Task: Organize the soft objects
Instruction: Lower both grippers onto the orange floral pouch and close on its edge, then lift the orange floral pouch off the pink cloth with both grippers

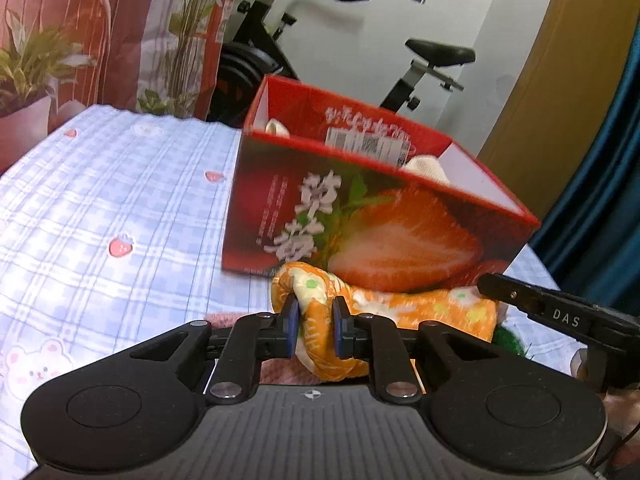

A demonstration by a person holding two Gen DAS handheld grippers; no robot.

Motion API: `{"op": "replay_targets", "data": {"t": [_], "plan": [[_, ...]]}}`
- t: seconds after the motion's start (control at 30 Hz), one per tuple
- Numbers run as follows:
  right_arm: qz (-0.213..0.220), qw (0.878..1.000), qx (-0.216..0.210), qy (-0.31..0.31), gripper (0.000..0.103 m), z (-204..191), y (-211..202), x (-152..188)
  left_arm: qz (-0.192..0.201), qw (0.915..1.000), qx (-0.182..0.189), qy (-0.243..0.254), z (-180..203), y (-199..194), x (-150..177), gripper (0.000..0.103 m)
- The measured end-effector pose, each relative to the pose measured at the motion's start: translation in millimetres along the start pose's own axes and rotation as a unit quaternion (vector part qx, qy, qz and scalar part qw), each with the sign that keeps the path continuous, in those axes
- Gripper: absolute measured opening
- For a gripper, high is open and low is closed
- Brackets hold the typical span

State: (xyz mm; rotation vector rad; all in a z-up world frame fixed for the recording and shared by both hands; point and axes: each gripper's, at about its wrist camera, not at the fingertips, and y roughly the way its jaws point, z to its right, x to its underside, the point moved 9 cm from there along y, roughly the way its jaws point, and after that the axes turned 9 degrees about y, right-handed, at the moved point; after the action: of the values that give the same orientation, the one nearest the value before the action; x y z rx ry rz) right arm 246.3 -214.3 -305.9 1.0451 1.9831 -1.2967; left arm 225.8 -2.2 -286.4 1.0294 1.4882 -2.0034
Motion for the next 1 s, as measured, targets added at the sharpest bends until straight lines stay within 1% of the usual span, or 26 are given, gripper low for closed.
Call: {"op": "replay_targets", "data": {"t": [0.03, 0.17, 0.27, 0.37, 0.47, 0.53, 0.63, 0.8, 0.9, 1.0], "plan": [[0.003, 1.000, -0.005, 0.000, 0.011, -2, -4, -2, 0.005, 1.0000, 0.002, 0.002, 0, -4, -3, 0.018], [0.014, 1.000, -0.025, 0.007, 0.010, -12, -21, -8, 0.032, 0.9994, -0.001, 0.016, 3, -24, -12, 0.018], [0.016, 0.999, -0.048, 0.014, 0.010, -18, -38, -6, 0.037, 0.9991, 0.002, 0.022, 5, -35, -9, 0.018], [-0.001, 0.998, -0.058, 0.019, 0.009, -20, -50, 10, 0.023, 0.9996, 0.007, 0.017, 6, -36, 5, 0.018], [-0.029, 0.997, -0.061, 0.035, 0.006, -16, -59, 34, 0.004, 0.9999, 0.008, 0.009, 5, -33, 25, 0.018], [-0.046, 0.996, -0.057, 0.046, 0.006, -12, -62, 50, -0.008, 1.0000, 0.003, 0.002, 2, -30, 36, 0.018], [-0.058, 0.996, -0.048, 0.052, 0.006, -7, -62, 67, -0.018, 0.9998, -0.006, -0.010, -6, -27, 48, 0.018], [-0.059, 0.996, -0.046, 0.039, 0.008, -12, -61, 72, -0.028, 0.9993, -0.017, -0.014, -14, -20, 57, 0.018], [-0.058, 0.997, -0.039, 0.025, 0.012, -13, -59, 74, -0.034, 0.9990, -0.023, -0.015, -17, -16, 61, 0.018], [-0.054, 0.998, -0.035, 0.021, 0.014, -12, -55, 75, -0.036, 0.9989, -0.025, -0.018, -20, -12, 63, 0.018]]}}
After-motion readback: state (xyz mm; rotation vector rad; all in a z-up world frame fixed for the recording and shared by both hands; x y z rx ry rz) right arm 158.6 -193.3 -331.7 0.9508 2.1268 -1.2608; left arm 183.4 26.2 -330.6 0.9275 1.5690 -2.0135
